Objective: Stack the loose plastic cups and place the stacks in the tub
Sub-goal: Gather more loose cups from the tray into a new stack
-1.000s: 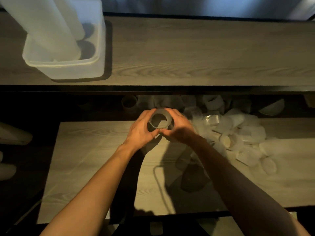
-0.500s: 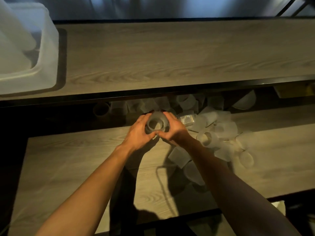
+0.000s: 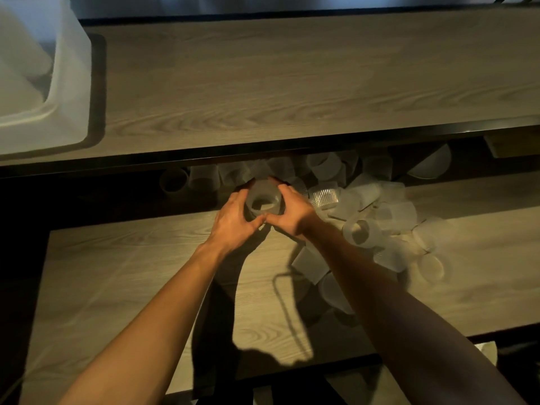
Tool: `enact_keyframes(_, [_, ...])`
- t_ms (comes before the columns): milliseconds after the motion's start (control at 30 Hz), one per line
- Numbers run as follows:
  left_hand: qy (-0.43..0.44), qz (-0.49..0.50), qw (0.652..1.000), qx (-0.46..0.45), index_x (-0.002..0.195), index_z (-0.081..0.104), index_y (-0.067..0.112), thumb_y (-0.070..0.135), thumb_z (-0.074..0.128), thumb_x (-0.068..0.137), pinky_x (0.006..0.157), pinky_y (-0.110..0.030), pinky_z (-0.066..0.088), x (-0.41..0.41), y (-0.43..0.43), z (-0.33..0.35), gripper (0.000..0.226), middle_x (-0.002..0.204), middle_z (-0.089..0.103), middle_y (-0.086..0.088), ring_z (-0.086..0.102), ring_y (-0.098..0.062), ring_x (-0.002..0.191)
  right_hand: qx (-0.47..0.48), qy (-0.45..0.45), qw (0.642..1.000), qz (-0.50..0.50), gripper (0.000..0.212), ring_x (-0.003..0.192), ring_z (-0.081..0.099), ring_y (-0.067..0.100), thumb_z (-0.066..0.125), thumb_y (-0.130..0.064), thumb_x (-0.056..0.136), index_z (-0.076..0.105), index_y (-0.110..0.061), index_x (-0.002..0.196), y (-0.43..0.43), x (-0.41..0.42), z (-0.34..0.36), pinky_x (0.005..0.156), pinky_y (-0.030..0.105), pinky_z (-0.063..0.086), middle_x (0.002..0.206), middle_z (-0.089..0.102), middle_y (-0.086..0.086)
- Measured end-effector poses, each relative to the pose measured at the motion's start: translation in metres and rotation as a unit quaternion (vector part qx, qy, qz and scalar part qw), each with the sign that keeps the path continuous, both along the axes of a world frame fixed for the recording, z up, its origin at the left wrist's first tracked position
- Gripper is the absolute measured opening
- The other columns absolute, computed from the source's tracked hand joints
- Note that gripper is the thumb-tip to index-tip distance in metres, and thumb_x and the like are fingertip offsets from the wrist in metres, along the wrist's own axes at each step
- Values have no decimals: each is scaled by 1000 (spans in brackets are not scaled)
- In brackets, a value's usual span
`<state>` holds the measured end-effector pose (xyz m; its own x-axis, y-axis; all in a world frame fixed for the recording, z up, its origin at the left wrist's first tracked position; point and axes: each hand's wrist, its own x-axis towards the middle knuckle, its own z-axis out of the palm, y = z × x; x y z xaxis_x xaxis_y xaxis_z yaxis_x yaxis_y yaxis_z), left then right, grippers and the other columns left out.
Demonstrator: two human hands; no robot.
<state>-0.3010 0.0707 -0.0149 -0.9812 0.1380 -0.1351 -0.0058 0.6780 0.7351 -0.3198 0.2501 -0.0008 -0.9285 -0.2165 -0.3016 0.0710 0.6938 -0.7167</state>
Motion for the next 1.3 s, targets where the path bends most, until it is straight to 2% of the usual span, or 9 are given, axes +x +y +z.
enact_keyframes(133, [1,-7,1000,-4,141,43,26,34,82,80,95,-29,46,2,-2,-4,73,133,52,-2,54,-15,117,1,18,1000,24,82,124,51,22,82,-28,82,38,-13,149,-3,5,-6,103,34,43,138,51,7])
enact_keyframes(267, [1,-15,1000,-4,142,41,27,31,82,79,99,-32,46,5,-5,-8,76,137,50,-2,52,-17,120,12,28,999,38,77,124,50,25,82,-28,81,42,-11,145,-6,8,-14,103,37,44,135,52,8])
enact_keyframes(400, [-7,-17,1000,8,144,38,29,32,82,80,98,-29,45,14,-5,-19,78,141,47,0,47,-8,119,-5,42,998,44,77,124,52,25,81,-24,83,41,-6,146,-6,19,-22,101,27,40,138,53,13])
enact_keyframes(500, [-7,-16,1000,12,147,33,30,31,82,80,102,-32,46,16,-7,-27,83,146,44,1,47,-10,124,-22,67,997,33,81,126,53,26,80,-25,82,40,-4,148,-8,25,-29,107,35,45,140,53,14])
enact_keyframes(633, [-10,-2,1000,16,150,31,30,33,84,78,106,-34,45,23,-11,-31,89,147,43,3,46,-14,131,-14,69,997,30,86,131,51,30,83,-22,79,38,-1,149,-14,28,-33,110,42,44,143,52,17])
enact_keyframes(767, [-10,22,999,31,149,35,29,32,86,76,106,-29,41,47,-26,-26,90,148,43,7,43,-8,133,-31,87,995,47,86,132,52,29,84,-21,77,40,2,147,-24,47,-37,112,40,43,143,53,19])
enact_keyframes(933, [-27,55,998,28,150,35,28,27,87,75,100,-17,35,88,-56,-22,91,148,44,8,39,1,126,-14,45,995,92,89,138,44,19,79,-34,83,30,-17,155,-56,74,-32,114,40,40,153,43,3])
enact_keyframes(1033, [-41,69,996,26,150,35,30,29,87,74,101,-21,38,107,-72,-21,91,148,45,8,42,-3,127,-1,34,993,113,90,139,42,17,77,-39,84,26,-22,156,-73,88,-34,114,39,39,155,39,-2])
enact_keyframes(1300, [-40,115,992,8,149,35,30,26,86,76,104,-27,43,132,-119,-22,90,148,44,8,42,1,124,9,66,989,135,86,137,45,15,76,-39,85,28,-22,155,-130,107,-42,112,34,41,153,42,-4])
